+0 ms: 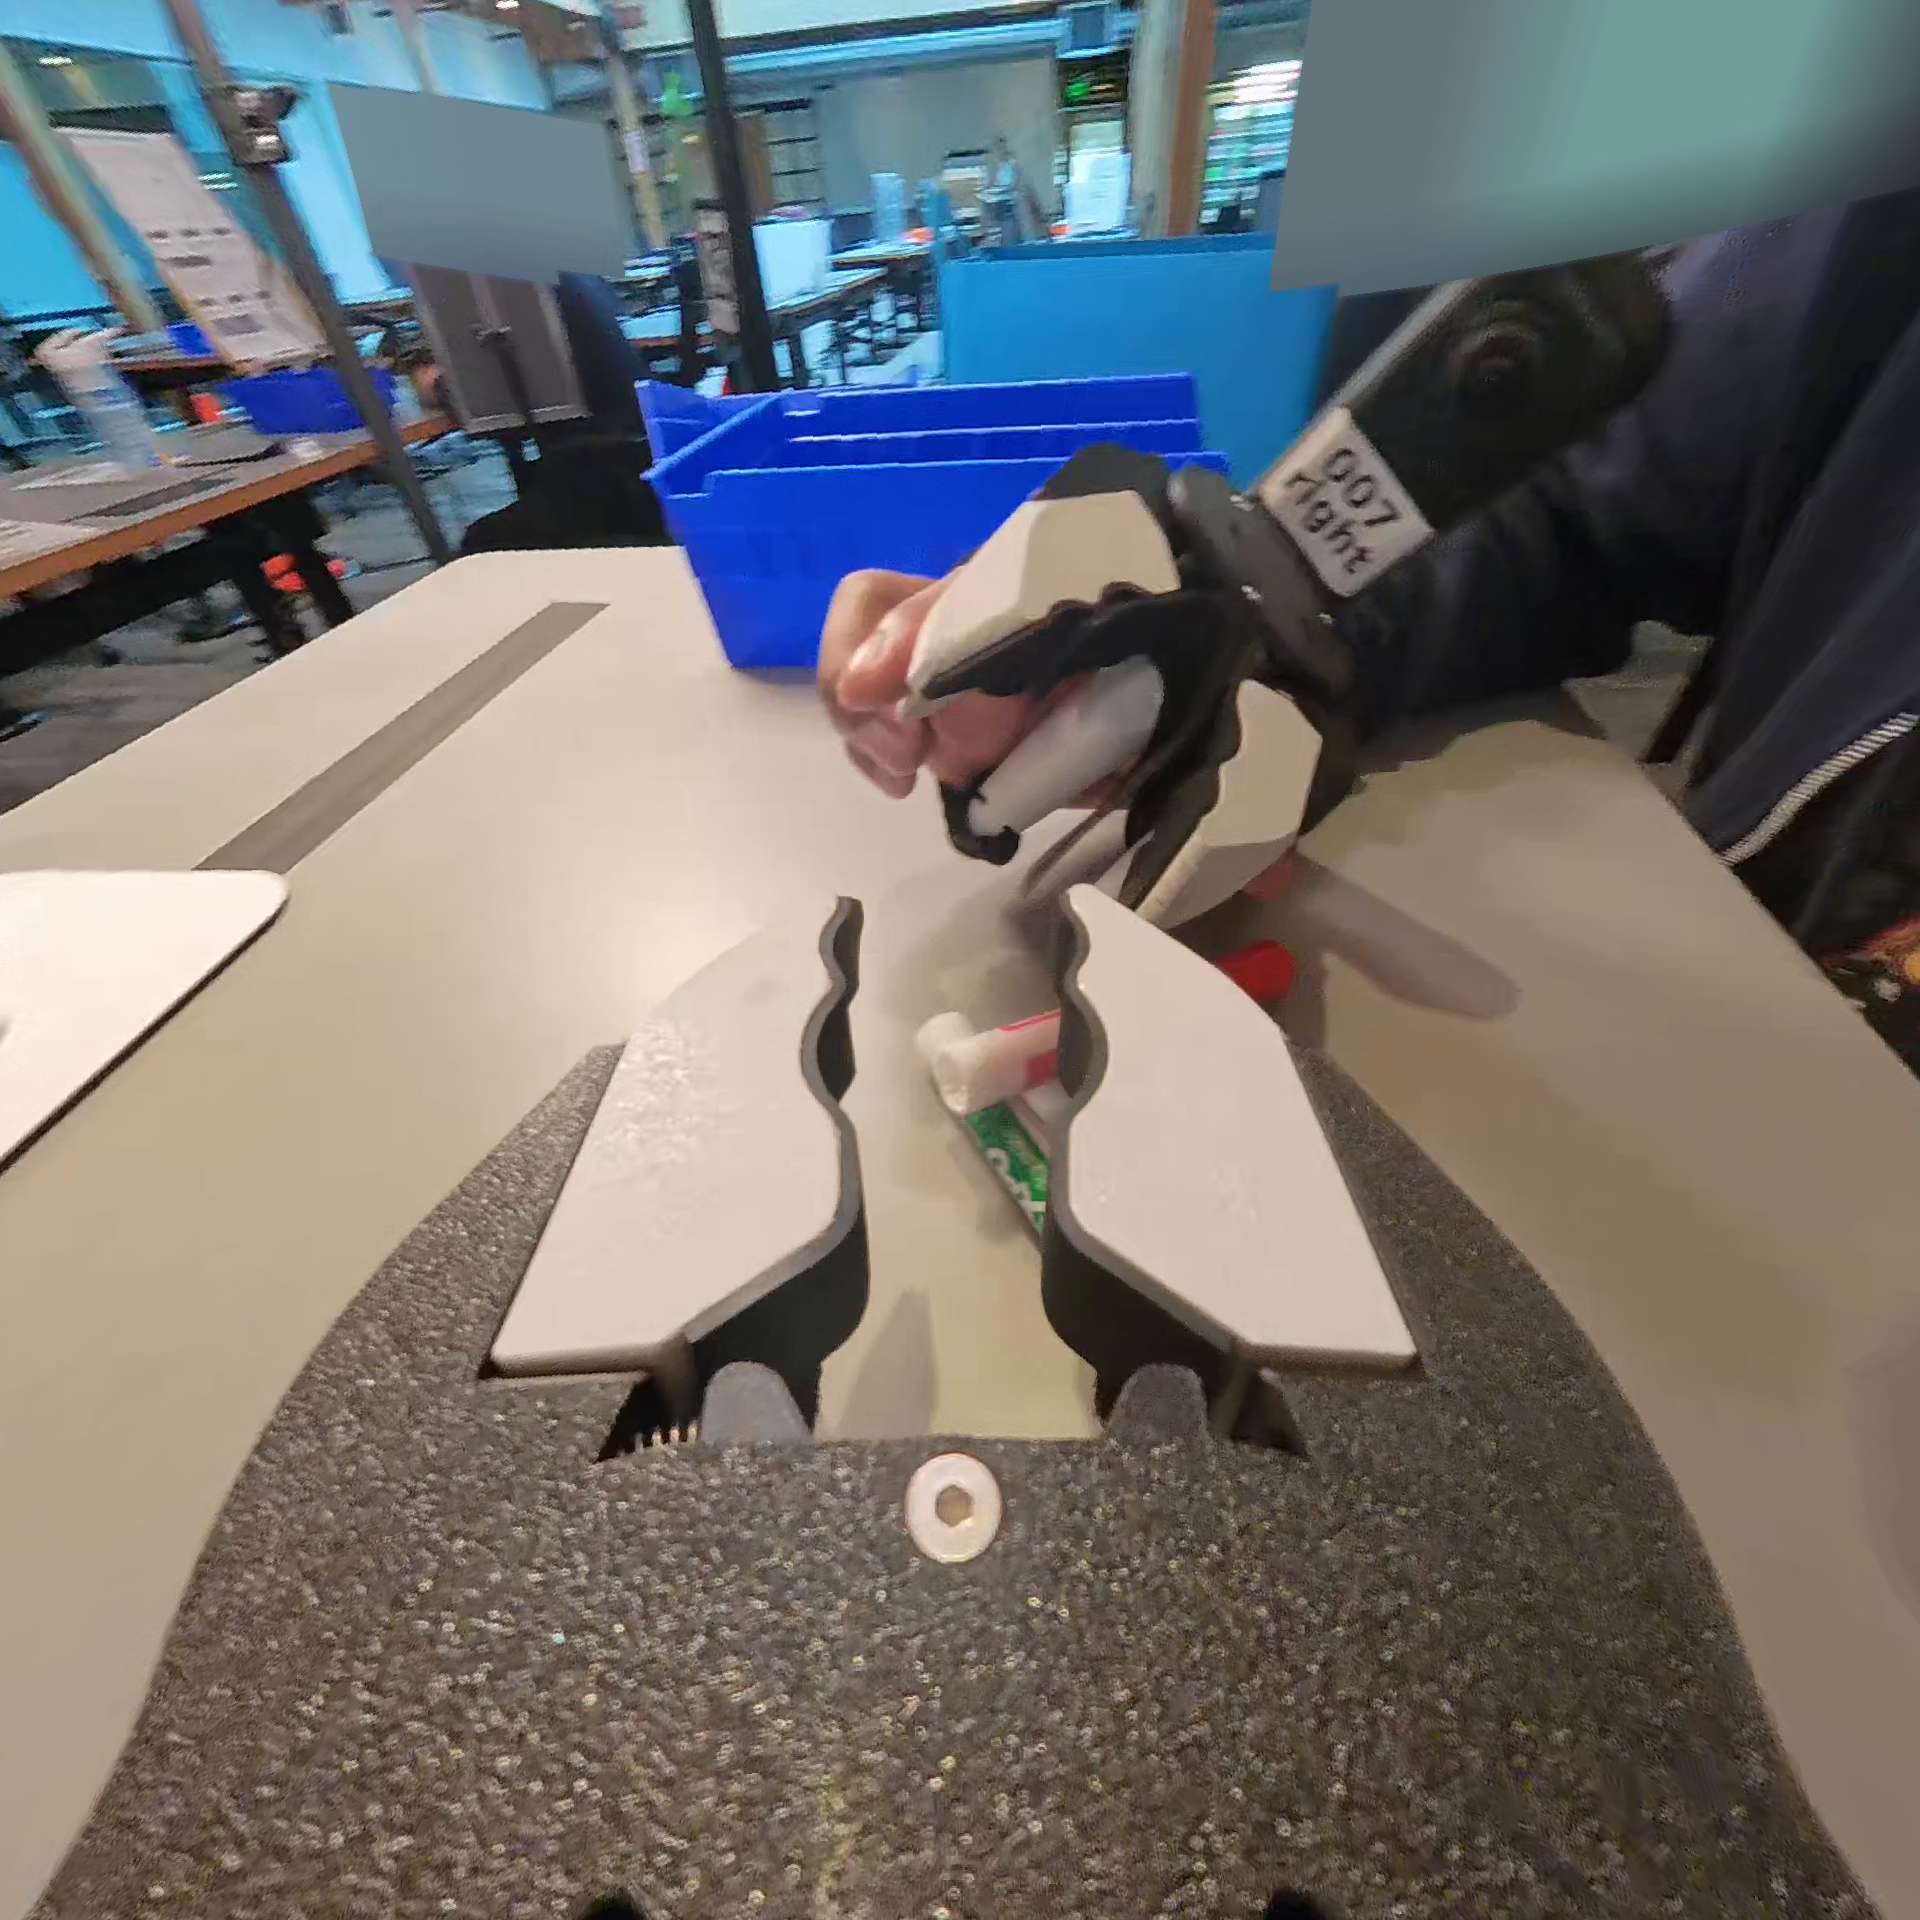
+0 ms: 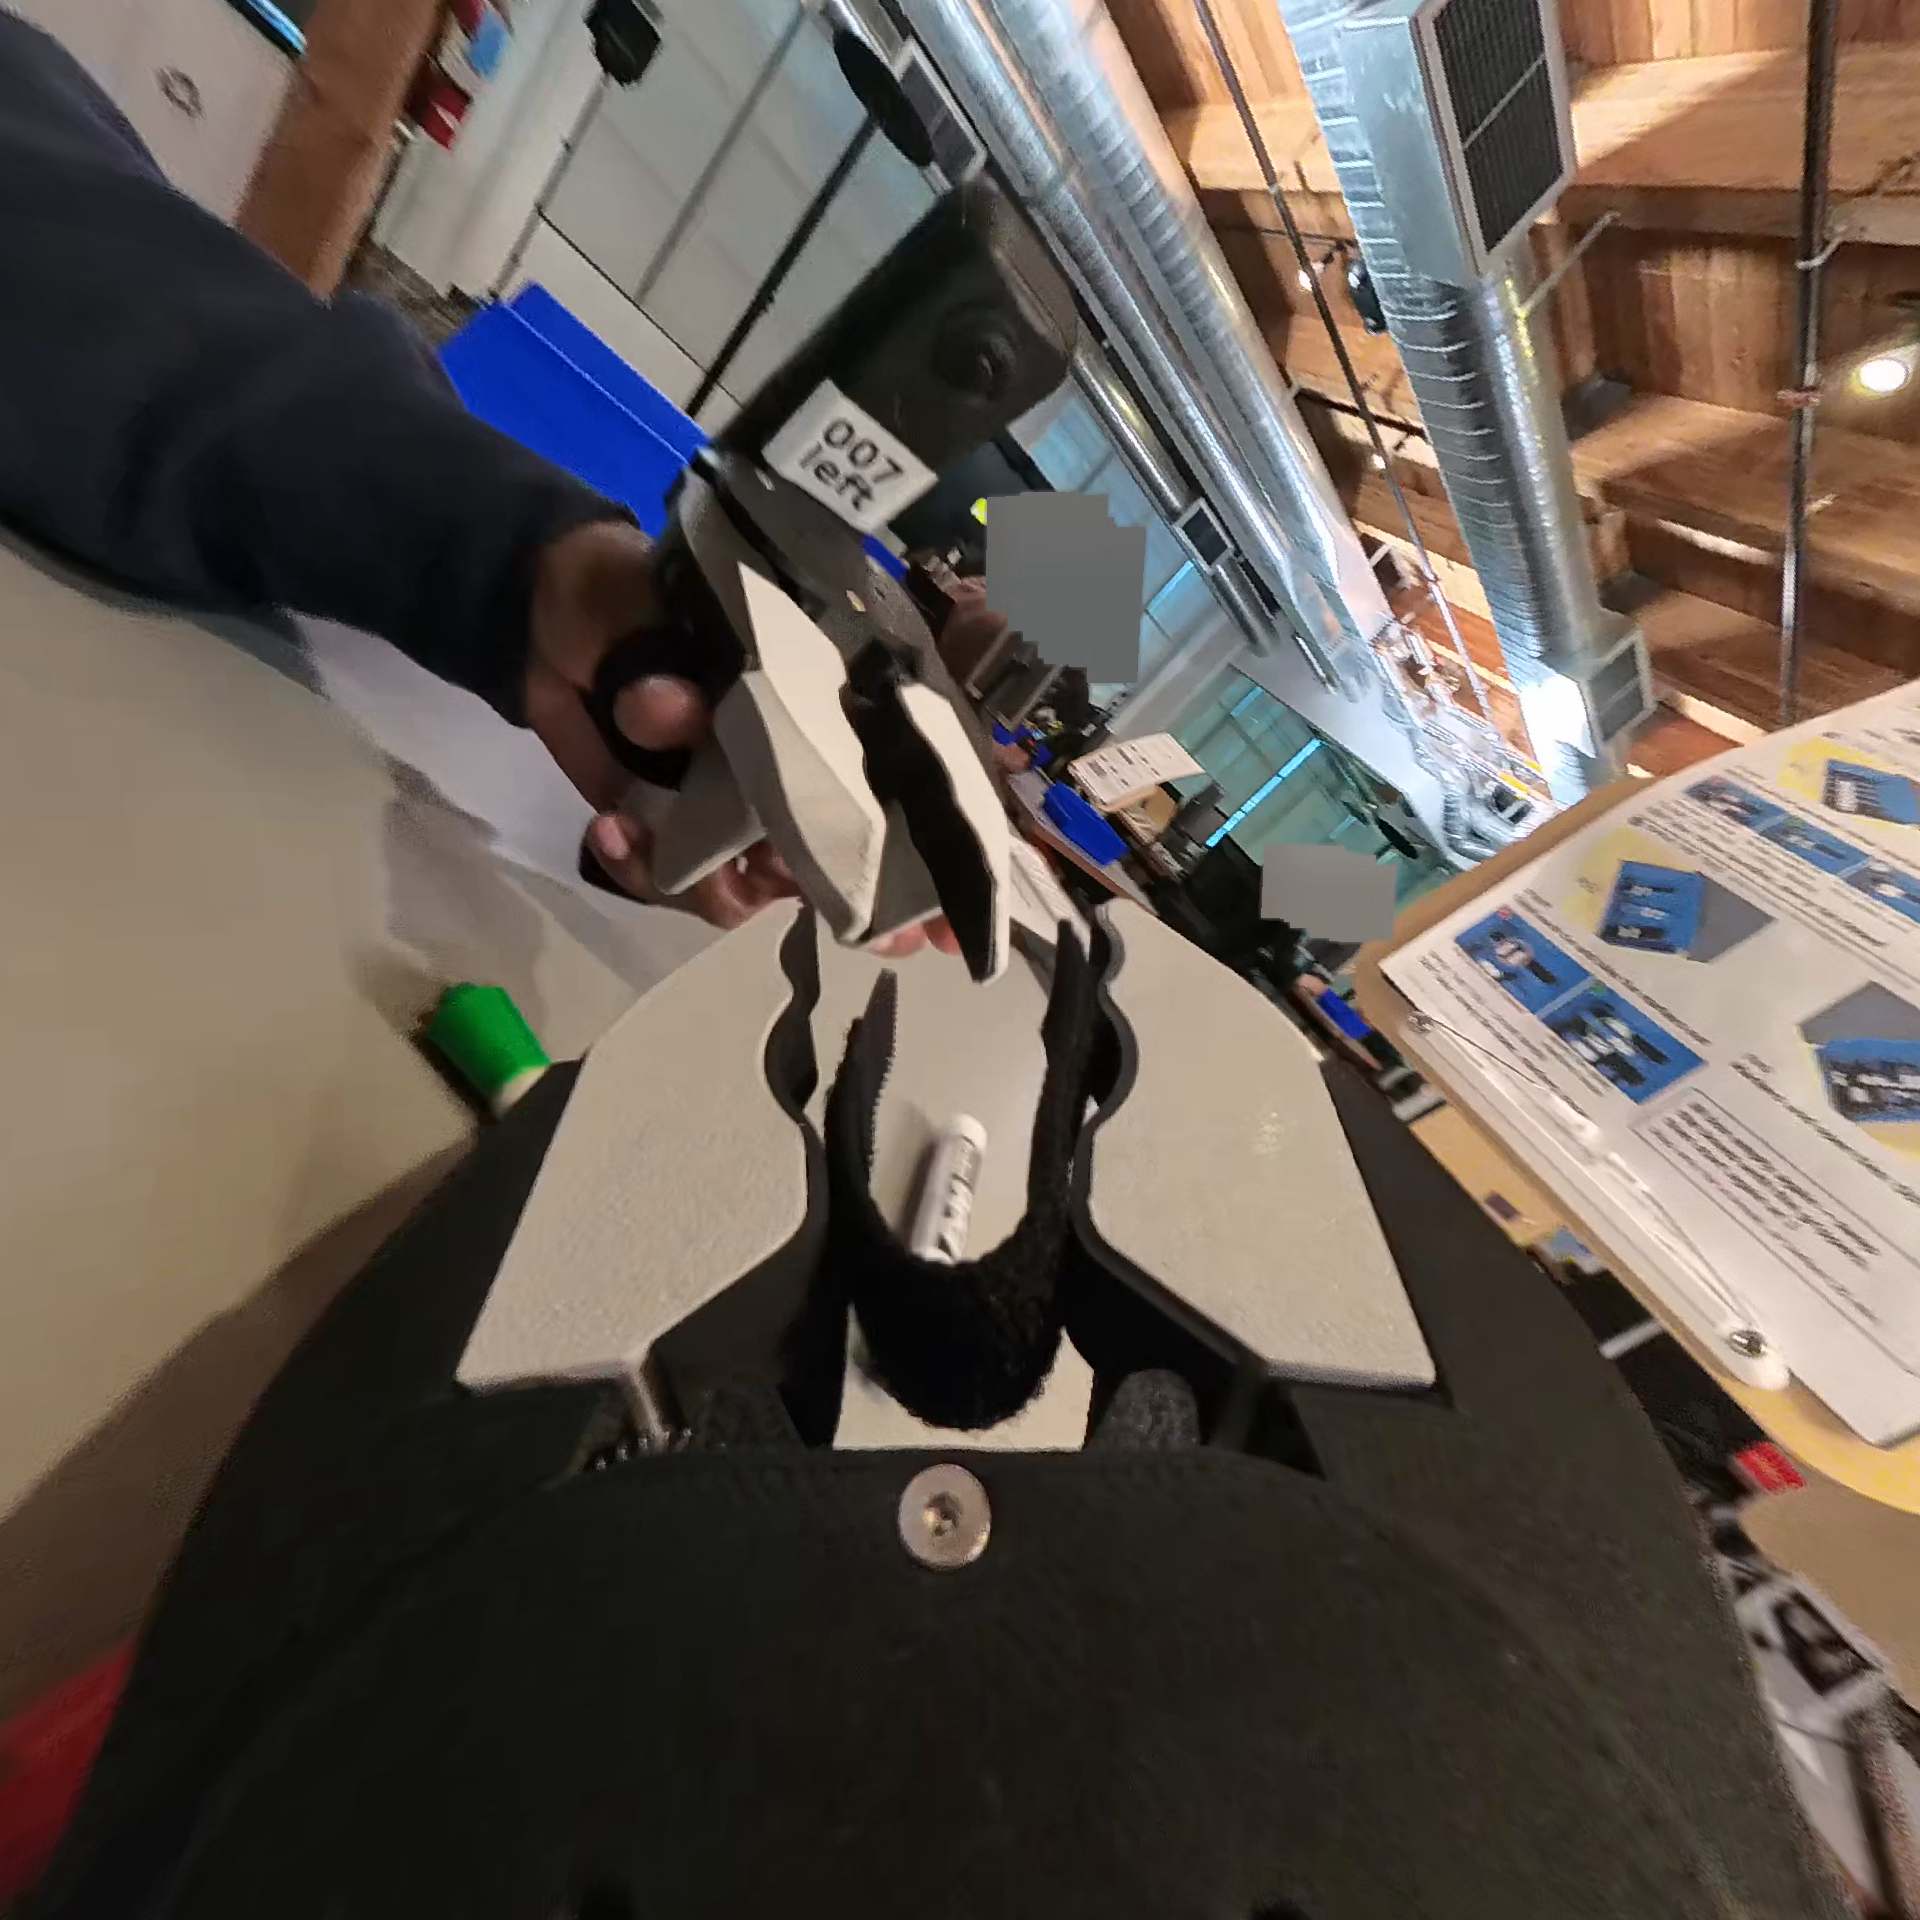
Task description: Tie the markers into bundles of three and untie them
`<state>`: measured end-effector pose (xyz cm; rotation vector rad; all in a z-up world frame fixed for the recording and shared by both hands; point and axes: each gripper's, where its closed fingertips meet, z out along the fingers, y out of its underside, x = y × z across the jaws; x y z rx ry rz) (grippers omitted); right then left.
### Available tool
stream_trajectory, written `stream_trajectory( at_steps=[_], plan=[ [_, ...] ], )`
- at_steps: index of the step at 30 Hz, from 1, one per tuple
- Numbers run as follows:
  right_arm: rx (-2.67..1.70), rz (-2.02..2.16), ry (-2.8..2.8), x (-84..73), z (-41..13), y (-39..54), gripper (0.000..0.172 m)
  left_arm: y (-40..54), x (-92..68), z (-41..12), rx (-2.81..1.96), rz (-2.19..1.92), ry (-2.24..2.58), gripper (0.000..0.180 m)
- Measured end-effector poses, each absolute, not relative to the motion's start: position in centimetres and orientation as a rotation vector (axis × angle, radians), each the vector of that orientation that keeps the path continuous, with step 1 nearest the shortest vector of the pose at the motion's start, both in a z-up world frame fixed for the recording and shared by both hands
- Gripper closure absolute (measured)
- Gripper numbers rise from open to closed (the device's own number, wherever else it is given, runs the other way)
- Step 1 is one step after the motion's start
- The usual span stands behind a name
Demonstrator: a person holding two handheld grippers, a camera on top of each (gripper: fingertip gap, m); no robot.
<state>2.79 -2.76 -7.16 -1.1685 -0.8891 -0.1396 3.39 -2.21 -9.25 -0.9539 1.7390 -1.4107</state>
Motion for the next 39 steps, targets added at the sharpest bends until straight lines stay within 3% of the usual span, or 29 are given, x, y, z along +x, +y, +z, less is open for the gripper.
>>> stream_trajectory(
  at_steps=[11, 14, 26, 33, 39],
  plan=[
    [-1.162, 0.092, -0.900, 0.7, -6.8, -4.1, 0.121, -5.4, 2.2, -9.6, -0.718, -1.522, 1.858, 0.162],
    [-1.174, 0.099, -0.893, 0.9, -7.0, -4.0, 0.122, -5.8, 2.0, -9.5, -0.691, -1.538, 1.868, 0.179],
    [-1.319, -0.067, -0.926, 4.2, -9.6, -2.4, 0.104, -2.3, 1.6, -7.7, -0.816, -1.513, 1.737, 0.179],
    [-1.549, -0.215, -0.814, 9.9, -11.5, -0.1, 0.106, 2.7, 1.4, -7.7, -0.957, -1.303, 1.651, 0.179],
    [-1.831, -0.317, -0.680, 14.3, -14.1, 2.4, 0.115, 5.1, 1.7, -11.3, -1.142, -1.097, 1.748, 0.179]
  ],
)
